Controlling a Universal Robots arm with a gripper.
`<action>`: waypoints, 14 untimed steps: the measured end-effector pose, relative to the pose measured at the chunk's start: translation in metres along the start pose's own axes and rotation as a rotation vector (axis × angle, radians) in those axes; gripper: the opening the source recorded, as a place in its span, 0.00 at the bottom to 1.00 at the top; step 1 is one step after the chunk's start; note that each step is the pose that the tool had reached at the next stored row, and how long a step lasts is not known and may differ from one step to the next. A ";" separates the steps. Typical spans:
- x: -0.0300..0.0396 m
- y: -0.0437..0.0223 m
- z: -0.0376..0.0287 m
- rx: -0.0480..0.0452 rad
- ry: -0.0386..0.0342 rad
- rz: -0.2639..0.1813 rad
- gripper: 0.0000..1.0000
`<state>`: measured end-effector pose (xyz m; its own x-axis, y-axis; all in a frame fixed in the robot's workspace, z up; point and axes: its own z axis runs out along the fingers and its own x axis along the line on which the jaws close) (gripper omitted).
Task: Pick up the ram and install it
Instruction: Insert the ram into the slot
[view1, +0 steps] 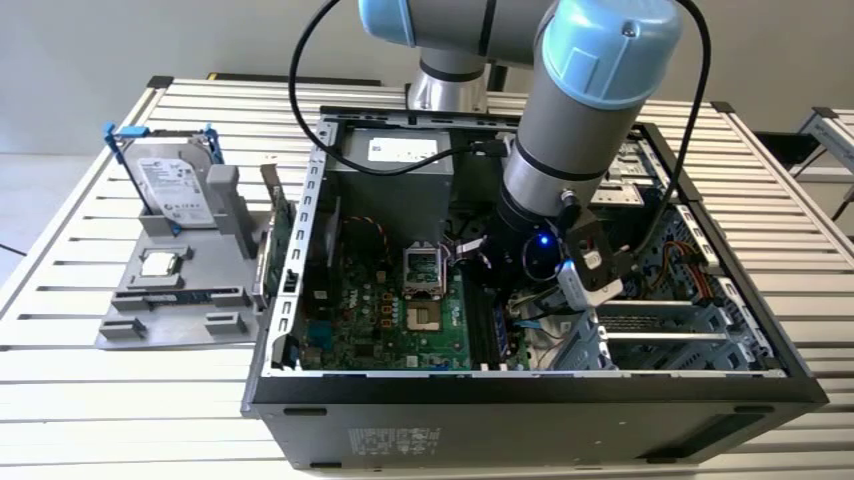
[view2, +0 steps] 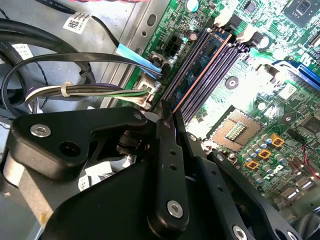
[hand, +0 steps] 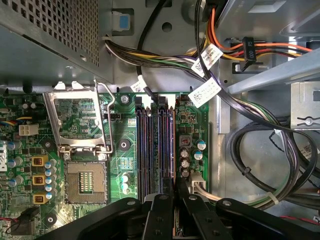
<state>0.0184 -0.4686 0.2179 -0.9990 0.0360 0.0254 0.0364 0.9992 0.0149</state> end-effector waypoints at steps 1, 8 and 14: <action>0.0000 0.0000 0.0000 0.0000 0.0000 0.000 0.00; -0.0003 0.0003 0.0001 0.0000 0.0000 -0.001 0.00; -0.0009 0.0004 0.0007 -0.0014 0.0002 -0.006 0.00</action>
<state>0.0192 -0.4682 0.2172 -0.9992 0.0298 0.0255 0.0302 0.9994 0.0164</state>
